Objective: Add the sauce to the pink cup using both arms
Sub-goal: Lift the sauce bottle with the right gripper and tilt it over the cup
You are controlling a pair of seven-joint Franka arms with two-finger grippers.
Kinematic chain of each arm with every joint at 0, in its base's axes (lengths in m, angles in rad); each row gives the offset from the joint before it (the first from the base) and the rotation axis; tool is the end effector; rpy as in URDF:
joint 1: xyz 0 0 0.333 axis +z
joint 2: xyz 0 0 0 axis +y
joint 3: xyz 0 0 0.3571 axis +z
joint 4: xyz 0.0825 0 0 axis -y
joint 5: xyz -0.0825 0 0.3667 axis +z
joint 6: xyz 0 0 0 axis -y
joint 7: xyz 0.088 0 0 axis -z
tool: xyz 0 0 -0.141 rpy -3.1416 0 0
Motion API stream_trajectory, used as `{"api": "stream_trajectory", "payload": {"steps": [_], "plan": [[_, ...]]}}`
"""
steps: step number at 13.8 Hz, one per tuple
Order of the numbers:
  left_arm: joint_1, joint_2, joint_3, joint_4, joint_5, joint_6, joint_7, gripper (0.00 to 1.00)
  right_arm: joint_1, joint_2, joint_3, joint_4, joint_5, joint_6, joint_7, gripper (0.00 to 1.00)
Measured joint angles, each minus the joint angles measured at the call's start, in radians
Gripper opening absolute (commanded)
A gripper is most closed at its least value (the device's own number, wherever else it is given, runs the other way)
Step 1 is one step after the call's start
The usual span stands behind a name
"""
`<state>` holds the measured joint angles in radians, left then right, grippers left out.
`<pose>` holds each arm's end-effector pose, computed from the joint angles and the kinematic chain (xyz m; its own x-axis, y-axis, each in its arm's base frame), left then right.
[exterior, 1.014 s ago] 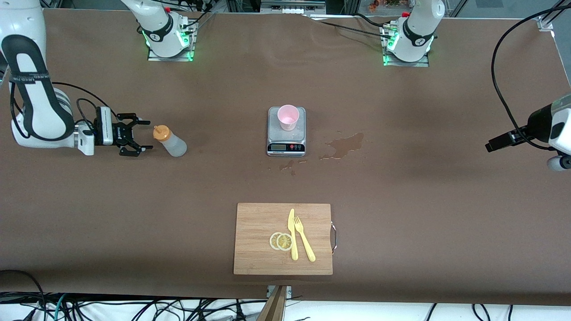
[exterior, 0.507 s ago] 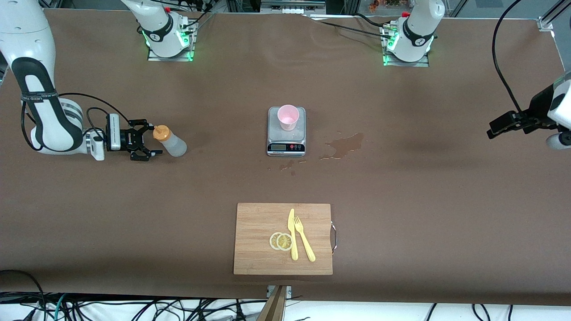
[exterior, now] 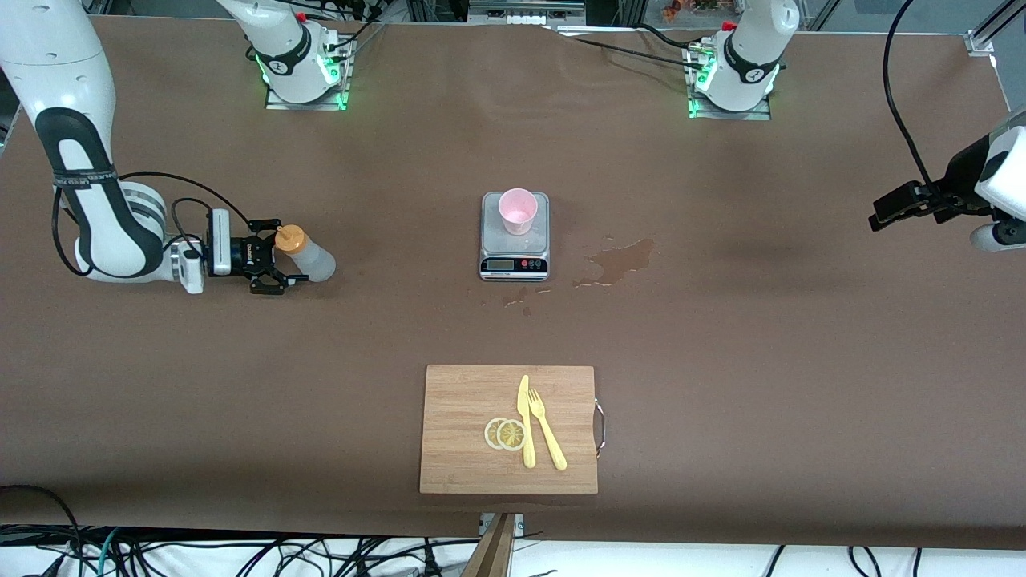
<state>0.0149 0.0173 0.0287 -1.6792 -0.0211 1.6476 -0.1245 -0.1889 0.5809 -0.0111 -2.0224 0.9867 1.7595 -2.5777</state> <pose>0.5434 0.0208 0.5794 0.9843 0.1688 -0.0510 0.1698 -0.9854 0.0142 0.5335 -0.0043 0.1817 -0.0304 0.4472 0.8939 0.9791 0.1930 -0.0632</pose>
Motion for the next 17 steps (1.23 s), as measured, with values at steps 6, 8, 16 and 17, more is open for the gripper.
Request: {"api": "stream_trajectory", "payload": {"steps": [6,8,16,17], "plan": [[0.002,0.002,0.003,0.000,0.000,-0.003,0.000,1.00,0.006,0.005,-0.001,0.001,0.002,-0.002,0.000,0.23],[0.002,0.006,0.003,0.001,0.000,0.000,0.000,1.00,0.006,0.009,-0.002,0.001,0.009,-0.009,0.000,0.18],[0.002,0.012,0.003,0.009,0.000,0.000,0.000,1.00,0.147,-0.094,-0.035,0.055,-0.037,0.121,0.241,0.14],[0.002,0.014,0.003,0.009,0.000,0.000,0.000,1.00,0.184,-0.132,-0.041,0.058,-0.073,0.153,0.316,0.14]]}}
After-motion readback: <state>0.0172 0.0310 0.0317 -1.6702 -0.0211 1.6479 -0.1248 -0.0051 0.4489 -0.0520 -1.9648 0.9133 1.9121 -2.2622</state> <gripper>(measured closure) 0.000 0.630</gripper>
